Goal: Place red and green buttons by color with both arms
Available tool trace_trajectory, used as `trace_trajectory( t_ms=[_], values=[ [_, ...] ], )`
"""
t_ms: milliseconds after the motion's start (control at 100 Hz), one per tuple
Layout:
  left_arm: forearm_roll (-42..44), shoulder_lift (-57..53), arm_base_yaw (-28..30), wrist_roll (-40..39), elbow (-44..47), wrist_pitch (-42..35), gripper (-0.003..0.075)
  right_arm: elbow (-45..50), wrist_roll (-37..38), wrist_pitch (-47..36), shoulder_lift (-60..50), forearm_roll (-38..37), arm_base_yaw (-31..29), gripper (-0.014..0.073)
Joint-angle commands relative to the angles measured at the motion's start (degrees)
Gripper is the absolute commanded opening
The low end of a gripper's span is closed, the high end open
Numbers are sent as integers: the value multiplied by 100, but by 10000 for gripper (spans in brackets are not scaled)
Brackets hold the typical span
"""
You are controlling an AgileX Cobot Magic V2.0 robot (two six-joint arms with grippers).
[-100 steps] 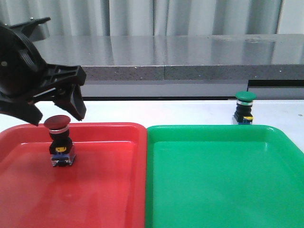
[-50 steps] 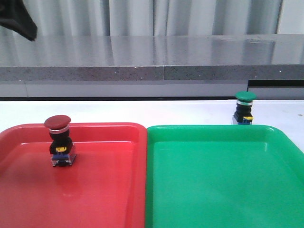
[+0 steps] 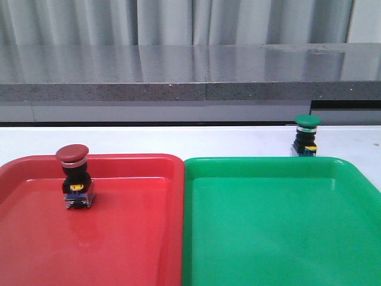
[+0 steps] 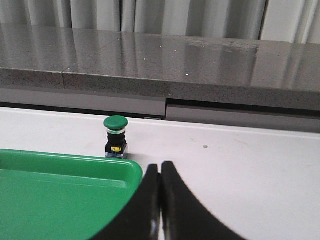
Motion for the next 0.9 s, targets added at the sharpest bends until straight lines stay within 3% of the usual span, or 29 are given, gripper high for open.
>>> trace_trajectory(
  t_ms=[0,120,220,480,890],
  values=[
    [9,-494,20,-72,48,-345,568,-82,-16,-494,-126,-46,-32,-111],
    [30,-1067,20,-72,280,-228,542,-82,-16,-494,-126,-46,-32,-111],
    [73,-1450,20,-72,414,-167,444,-82,-16,-494,-126,-46,-32,-111],
    [85,-1789,20,-72,472,-115,-22,-82,-16,-494,-126,-46,-32,-111],
    [94,-1789,20,-55,472,-115,-19,-82,-16,-494,-126,-46,-32,-111]
  ],
)
